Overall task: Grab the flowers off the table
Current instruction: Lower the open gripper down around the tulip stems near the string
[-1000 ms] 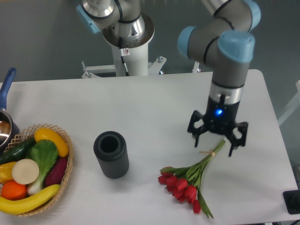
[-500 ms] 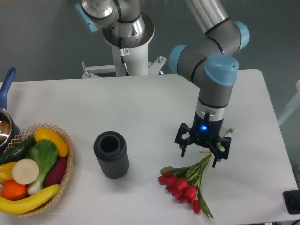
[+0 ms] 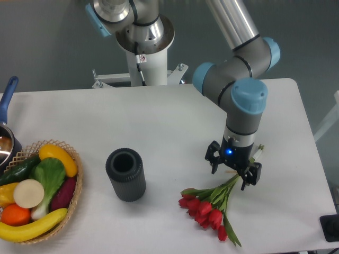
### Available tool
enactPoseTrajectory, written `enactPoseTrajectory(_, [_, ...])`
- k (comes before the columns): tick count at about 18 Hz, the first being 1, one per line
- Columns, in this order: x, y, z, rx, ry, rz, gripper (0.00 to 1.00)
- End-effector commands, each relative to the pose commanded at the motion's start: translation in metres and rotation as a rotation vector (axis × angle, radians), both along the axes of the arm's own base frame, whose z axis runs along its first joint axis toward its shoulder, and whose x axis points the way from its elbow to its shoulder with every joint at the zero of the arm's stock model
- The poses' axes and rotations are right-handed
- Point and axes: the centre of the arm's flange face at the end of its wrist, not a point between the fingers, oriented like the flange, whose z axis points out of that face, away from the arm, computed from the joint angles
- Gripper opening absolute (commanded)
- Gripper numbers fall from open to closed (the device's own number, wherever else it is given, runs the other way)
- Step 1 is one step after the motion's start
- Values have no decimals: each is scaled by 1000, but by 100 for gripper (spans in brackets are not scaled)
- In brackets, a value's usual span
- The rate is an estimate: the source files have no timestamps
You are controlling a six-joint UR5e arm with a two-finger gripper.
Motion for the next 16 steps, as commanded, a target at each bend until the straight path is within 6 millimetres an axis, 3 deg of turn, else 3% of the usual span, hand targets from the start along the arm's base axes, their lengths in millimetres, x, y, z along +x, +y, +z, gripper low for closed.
enactPoseTrajectory(2, [-1, 3, -19, -19, -21, -5, 100])
enactPoseTrajectory(16, [9, 19, -40, -80, -13, -16, 100])
